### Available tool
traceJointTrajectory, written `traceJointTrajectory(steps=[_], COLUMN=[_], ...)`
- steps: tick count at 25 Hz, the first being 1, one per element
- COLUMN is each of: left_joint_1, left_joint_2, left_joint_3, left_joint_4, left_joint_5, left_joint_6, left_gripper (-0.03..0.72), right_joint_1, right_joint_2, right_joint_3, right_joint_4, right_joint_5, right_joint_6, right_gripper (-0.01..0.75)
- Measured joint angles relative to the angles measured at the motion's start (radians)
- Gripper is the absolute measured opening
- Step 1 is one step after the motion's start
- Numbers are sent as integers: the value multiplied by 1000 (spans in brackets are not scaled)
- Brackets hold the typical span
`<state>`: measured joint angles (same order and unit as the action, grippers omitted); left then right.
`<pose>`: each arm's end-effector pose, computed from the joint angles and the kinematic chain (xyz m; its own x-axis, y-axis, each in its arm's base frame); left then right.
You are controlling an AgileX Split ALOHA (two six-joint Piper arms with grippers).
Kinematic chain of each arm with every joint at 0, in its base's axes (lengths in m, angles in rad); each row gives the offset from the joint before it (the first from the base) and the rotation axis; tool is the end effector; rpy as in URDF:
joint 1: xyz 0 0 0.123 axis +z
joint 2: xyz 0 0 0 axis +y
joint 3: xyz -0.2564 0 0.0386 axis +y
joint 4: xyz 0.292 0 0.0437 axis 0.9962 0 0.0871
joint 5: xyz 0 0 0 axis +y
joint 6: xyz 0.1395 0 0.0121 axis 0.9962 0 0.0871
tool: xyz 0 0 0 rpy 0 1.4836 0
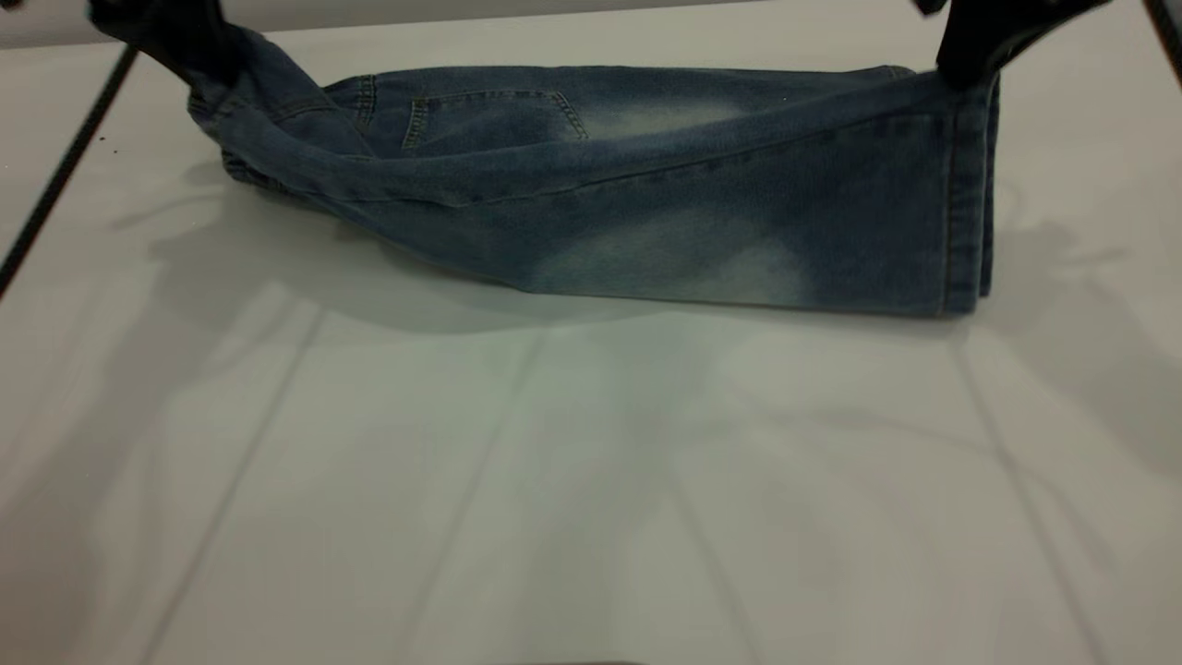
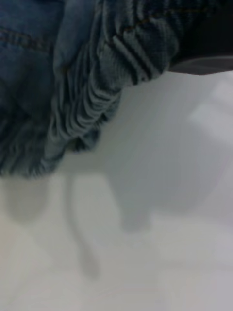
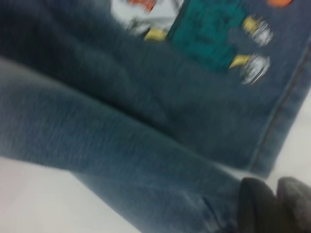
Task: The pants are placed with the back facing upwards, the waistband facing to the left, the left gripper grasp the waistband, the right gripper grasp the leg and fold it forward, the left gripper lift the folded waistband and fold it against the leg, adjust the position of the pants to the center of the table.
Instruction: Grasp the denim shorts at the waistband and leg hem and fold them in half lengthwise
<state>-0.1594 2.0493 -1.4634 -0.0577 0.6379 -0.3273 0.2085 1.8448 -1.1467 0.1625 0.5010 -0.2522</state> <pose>0.4718 -0.0807 0.0808 -0.8967 -0.2253 -0.3810 -0.1659 0.9691 -0.1828 0.4094 0.0978 0.0803 -0.8432 -0.2896 -0.4528 -0.3345 0.9422 0.0202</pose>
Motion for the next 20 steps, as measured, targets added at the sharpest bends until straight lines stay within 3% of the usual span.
traceJointTrajectory(steps=[9, 14, 17, 20], left_joint_1=[0, 0, 0, 0], left_joint_2=[67, 76, 77, 78], left_joint_3=[0, -1, -1, -1], left_joint_4=[-187, -224, -226, -226], left_joint_5=[-237, -270, -270, -262], left_joint_6=[4, 36, 72, 88], left_gripper=[93, 93, 93, 93], right_joint_1=[-8, -8, -8, -8], right_joint_2=[124, 159, 159, 160], right_joint_3=[-81, -107, -107, -107], right_joint_4=[41, 41, 41, 59], right_joint_5=[-94, -70, -4, 51], right_joint_6=[-1, -23, -27, -27], right_gripper=[27, 32, 71, 174])
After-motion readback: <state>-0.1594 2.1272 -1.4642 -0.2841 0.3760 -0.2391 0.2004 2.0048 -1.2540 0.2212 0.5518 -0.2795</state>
